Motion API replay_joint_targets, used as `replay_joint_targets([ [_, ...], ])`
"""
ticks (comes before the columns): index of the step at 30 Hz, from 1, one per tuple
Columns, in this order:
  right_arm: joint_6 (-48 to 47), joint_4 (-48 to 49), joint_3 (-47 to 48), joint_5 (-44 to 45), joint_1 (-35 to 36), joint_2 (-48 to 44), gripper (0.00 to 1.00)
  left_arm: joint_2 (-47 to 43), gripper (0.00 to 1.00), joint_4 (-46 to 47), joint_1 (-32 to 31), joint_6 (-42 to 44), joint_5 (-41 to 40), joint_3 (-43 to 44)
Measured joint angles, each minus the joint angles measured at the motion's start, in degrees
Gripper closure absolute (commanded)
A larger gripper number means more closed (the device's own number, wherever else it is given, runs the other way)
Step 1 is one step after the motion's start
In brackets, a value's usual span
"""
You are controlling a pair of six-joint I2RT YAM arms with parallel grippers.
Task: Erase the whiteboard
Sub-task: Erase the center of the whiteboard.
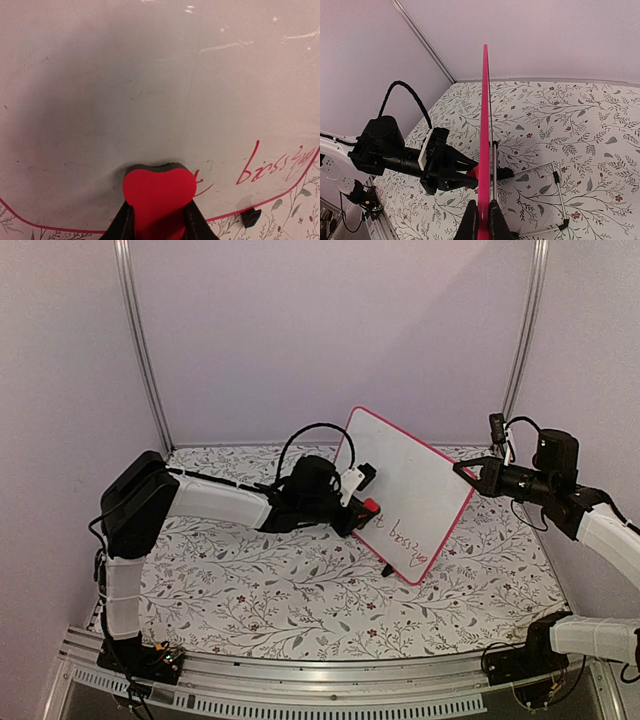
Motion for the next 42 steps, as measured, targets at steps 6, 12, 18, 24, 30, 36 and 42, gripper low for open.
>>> replay_joint_targets([
  [6, 0.0, 0.0, 0.0, 0.0, 0.0, 0.0, 1.0, -0.1, 1.0, 0.0, 0.0, 0.0, 0.0, 0.0],
  [12, -0.2, 0.0, 0.0, -0.3, 0.0, 0.0, 1.0, -0.4, 1.0, 0.3, 0.0, 0.0, 0.0, 0.1],
  [18, -0.2, 0.0, 0.0, -0.3, 0.0, 0.0, 1.0, -0.4, 1.0, 0.5, 0.0, 0.0, 0.1, 0.2],
  [24, -0.3, 0.0, 0.0, -0.4, 0.0, 0.0, 1.0, -0.4, 1.0, 2.1, 0.0, -0.1, 0.3, -0.8],
  [30, -0.6, -0.1, 0.2, -0.8, 0.1, 0.2, 1.0, -0.4, 1.0, 6.3, -0.1, -1.6, 0.5, -5.1],
  [36, -1.4, 0.1, 0.3, -1.9, 0.2, 0.2, 1.0, -0.4, 1.0, 7.4, -0.2, -3.1, 0.6, -10.0],
  [42, -1.6, 0.2, 0.3, -2.1, 0.2, 0.3, 1.0, -0.4, 1.0, 7.9, -0.3, -3.9, 0.9, -10.8],
])
